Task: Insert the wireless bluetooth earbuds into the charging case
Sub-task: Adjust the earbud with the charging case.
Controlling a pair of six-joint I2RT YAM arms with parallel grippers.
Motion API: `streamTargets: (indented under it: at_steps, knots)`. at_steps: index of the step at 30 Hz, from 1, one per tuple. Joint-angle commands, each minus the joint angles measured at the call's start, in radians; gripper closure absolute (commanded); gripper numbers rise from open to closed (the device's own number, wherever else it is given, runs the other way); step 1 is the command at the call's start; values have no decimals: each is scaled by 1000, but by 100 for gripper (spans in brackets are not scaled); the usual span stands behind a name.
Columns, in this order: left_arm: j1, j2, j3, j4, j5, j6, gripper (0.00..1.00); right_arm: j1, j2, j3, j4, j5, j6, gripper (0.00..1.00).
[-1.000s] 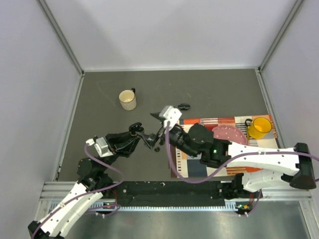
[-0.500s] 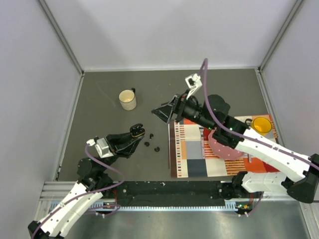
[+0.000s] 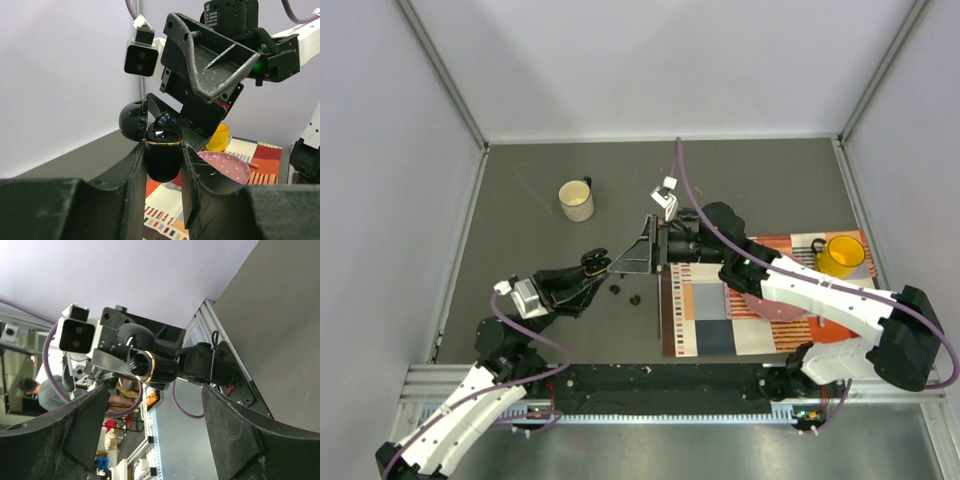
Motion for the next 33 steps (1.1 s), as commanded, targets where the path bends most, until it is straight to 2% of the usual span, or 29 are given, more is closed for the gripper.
streamTargets:
  at_steps: [1,9,15,20,26,33]
  knots:
    - [1,18,43,70,11,11,100,-10,11,4,169,-88,92,26]
    - [1,38,48,87,28,5,100,-10,49,1,206,-70,130,37]
    - [1,43,48,90,34,0,100,-10,69,5,186,-54,131,34]
    - [1,49,48,96,35,-3,100,-10,87,16,186,-57,136,37]
    - [1,72,48,110,52,-10,100,-10,95,11,203,-54,142,46]
    - [1,90,51,121,67,-26,100,-10,101,15,220,-56,139,67]
